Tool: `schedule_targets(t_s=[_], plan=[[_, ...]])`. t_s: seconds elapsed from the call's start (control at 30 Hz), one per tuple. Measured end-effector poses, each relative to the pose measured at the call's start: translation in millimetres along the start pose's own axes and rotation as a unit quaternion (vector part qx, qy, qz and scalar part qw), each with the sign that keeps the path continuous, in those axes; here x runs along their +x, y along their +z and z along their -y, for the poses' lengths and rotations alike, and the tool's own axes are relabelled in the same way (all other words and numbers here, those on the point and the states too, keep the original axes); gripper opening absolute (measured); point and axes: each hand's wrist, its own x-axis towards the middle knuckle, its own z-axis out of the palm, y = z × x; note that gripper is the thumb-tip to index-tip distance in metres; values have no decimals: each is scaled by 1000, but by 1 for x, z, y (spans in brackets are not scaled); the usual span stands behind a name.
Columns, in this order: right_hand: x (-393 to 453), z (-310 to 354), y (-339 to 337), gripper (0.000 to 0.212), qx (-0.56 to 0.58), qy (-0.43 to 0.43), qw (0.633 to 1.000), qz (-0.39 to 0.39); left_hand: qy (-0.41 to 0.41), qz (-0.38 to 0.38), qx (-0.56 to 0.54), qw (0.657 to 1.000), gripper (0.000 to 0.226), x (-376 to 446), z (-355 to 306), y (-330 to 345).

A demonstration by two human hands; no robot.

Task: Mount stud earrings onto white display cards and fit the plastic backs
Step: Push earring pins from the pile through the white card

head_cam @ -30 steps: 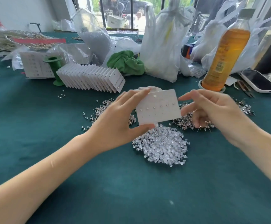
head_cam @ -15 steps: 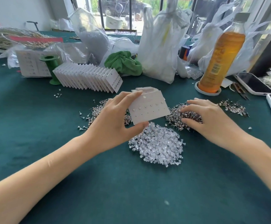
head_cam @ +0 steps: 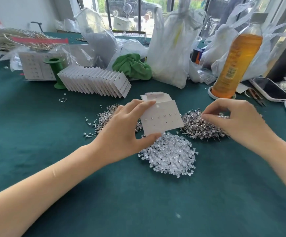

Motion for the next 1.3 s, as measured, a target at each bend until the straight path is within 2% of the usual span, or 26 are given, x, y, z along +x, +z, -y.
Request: schedule_targets(t_s=[0.13,0.23,0.53,1.07,1.3], plan=[[-1,10,-2,12,136,28,990,-4,2,17,-10,1000,73,-1,-4,0],[-7,24,1,12,182,6,983,-17,3,25,-19,999,73,-1,-7,0],[-37,62,41,7,125,-192,973,-28,58,22,-19,998,72,-7,-21,3],[-35,53,53,9,65,-310,947,-58,34,38,-38,998,67,-6,-21,3],[-34,51,55,6,54,-311,948,-38,33,46,-31,998,67,-7,-22,2]])
